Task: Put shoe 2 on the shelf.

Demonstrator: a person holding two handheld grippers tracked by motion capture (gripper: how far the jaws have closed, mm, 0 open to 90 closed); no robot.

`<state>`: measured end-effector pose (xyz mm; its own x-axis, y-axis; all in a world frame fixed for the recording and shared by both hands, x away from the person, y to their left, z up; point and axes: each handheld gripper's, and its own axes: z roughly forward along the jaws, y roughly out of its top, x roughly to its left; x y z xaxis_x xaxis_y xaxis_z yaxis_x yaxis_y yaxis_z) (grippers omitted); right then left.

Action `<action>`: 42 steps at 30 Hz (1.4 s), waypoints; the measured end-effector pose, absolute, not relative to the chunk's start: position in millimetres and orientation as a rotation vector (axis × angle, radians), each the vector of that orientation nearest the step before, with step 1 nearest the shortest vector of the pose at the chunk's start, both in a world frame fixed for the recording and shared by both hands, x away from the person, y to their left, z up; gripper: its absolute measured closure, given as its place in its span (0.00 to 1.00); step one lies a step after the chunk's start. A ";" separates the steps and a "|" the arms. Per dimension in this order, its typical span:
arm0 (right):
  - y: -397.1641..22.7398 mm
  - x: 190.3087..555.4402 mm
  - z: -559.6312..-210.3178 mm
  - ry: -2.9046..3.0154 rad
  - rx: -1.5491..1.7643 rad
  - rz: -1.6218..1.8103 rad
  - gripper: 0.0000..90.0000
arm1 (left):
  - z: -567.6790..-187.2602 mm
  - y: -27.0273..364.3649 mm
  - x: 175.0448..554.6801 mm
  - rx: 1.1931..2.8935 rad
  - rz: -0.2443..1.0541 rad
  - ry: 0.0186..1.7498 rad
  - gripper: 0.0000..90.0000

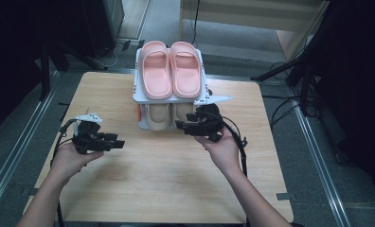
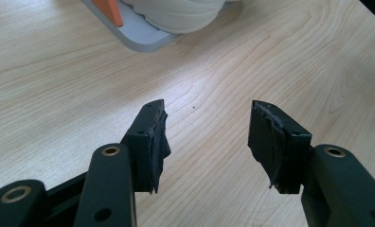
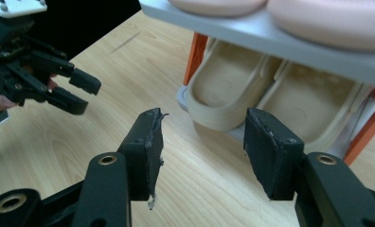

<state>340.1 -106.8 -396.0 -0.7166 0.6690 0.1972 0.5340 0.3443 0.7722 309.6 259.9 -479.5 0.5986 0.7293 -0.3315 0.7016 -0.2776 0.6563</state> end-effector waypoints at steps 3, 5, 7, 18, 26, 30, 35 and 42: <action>-118.3 337.9 -407.9 2.455 1.104 1.323 0.54 | -480.5 257.5 309.2 2.032 0.043 1.131 0.53; -124.1 337.1 -412.4 2.463 1.086 1.329 0.52 | -480.7 256.6 309.0 2.031 0.047 1.133 0.52; -126.8 336.4 -414.0 2.462 1.082 1.336 0.52 | -481.1 255.1 308.9 2.036 0.046 1.128 0.52; -149.4 324.1 -441.8 2.539 0.951 1.351 0.52 | -478.8 238.4 304.2 2.068 0.048 1.057 0.51; -161.2 319.9 -461.6 2.567 0.937 1.335 0.54 | -477.7 229.2 303.3 2.080 0.038 1.018 0.49; -170.5 323.0 -468.6 2.541 0.996 1.370 0.54 | -477.5 222.2 303.3 2.092 0.028 1.004 0.46; -176.4 324.1 -473.7 2.548 1.063 1.373 0.50 | -476.1 211.8 303.1 2.092 0.014 0.966 0.44; -184.1 326.6 -475.9 2.511 1.105 1.370 0.49 | -478.7 199.6 307.1 2.129 -0.008 0.936 0.44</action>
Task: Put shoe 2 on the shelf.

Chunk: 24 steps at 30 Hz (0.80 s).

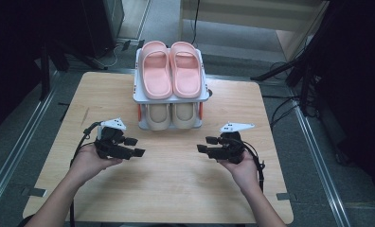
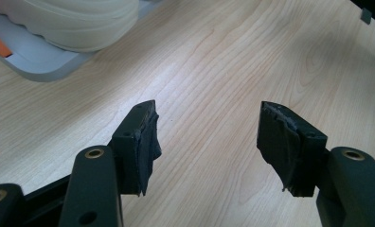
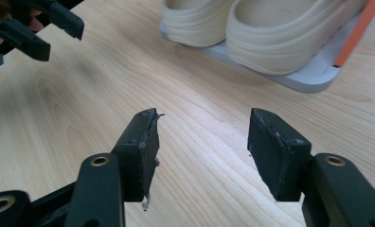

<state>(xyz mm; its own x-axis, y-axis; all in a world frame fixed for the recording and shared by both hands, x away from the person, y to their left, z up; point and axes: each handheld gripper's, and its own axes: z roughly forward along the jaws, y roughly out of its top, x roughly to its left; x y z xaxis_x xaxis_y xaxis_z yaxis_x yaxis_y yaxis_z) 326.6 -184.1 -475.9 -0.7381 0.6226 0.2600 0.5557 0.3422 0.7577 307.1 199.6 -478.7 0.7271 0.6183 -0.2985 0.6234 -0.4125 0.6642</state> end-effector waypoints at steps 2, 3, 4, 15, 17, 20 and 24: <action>-185.7 326.9 -475.7 2.500 1.110 1.363 0.49 | -478.8 199.8 308.2 2.127 -0.013 0.941 0.44; -186.4 327.2 -475.6 2.496 1.111 1.366 0.49 | -479.0 200.1 308.6 2.125 -0.014 0.945 0.44; -187.5 327.9 -475.6 2.488 1.115 1.371 0.48 | -479.2 200.4 309.0 2.120 -0.014 0.949 0.44; -188.9 330.6 -475.0 2.489 1.089 1.360 0.47 | -479.8 203.5 309.3 2.113 -0.009 0.967 0.44; -188.7 330.6 -475.0 2.490 1.087 1.363 0.47 | -480.4 202.5 309.4 2.116 -0.010 0.965 0.44; -188.4 330.7 -475.1 2.493 1.081 1.364 0.46 | -481.1 201.0 308.8 2.123 -0.011 0.965 0.44; -187.5 330.7 -475.3 2.494 1.077 1.356 0.45 | -481.6 201.0 308.8 2.124 -0.012 0.967 0.44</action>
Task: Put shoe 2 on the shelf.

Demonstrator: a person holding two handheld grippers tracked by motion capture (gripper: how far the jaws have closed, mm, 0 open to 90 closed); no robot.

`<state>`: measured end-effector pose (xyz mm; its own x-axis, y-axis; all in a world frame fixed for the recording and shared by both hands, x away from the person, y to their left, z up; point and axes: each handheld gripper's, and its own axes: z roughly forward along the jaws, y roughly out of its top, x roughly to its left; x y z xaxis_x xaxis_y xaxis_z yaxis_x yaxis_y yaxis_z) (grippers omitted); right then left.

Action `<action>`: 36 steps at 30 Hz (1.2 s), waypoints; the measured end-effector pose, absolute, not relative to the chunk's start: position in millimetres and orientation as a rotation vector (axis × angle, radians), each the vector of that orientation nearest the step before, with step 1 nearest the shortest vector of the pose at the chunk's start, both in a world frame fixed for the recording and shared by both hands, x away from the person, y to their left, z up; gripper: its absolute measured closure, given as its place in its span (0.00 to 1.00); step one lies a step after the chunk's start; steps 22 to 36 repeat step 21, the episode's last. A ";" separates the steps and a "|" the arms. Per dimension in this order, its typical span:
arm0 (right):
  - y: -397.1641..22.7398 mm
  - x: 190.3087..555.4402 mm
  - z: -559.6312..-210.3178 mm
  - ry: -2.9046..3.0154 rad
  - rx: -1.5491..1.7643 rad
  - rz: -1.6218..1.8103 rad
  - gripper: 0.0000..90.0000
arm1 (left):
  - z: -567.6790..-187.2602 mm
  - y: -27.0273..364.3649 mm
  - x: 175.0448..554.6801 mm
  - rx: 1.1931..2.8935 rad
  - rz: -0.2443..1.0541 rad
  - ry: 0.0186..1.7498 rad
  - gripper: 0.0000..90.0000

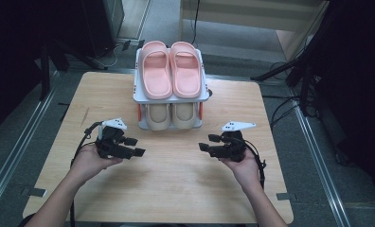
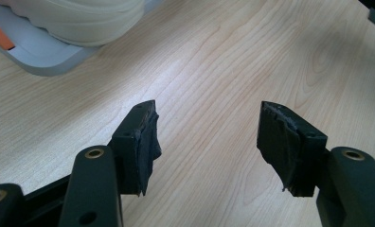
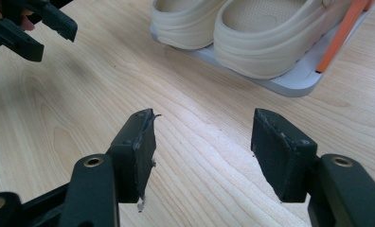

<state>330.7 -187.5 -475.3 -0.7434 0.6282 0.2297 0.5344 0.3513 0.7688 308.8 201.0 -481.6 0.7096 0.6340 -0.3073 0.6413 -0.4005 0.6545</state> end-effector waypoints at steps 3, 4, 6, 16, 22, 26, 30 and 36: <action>-187.0 331.0 -475.3 2.495 1.080 1.352 0.44 | -481.7 202.1 308.7 2.119 -0.011 0.973 0.44; -187.0 331.0 -475.3 2.495 1.080 1.352 0.44 | -481.7 202.4 308.6 2.116 -0.012 0.976 0.44; -186.9 331.4 -475.4 2.493 1.086 1.348 0.44 | -481.7 202.6 308.5 2.114 -0.012 0.980 0.44; -186.2 332.0 -475.7 2.503 1.069 1.353 0.45 | -484.0 199.8 308.4 2.142 -0.001 0.976 0.43; -185.5 331.7 -474.9 2.510 1.054 1.359 0.45 | -485.5 199.5 308.9 2.160 0.003 0.977 0.43; -185.5 331.7 -474.9 2.510 1.054 1.359 0.45 | -485.5 199.5 308.9 2.160 0.003 0.977 0.43; -185.5 331.7 -474.9 2.510 1.054 1.359 0.45 | -485.5 199.5 308.9 2.160 0.003 0.977 0.43; -185.5 331.7 -474.9 2.510 1.054 1.359 0.45 | -485.5 199.5 308.9 2.160 0.003 0.977 0.43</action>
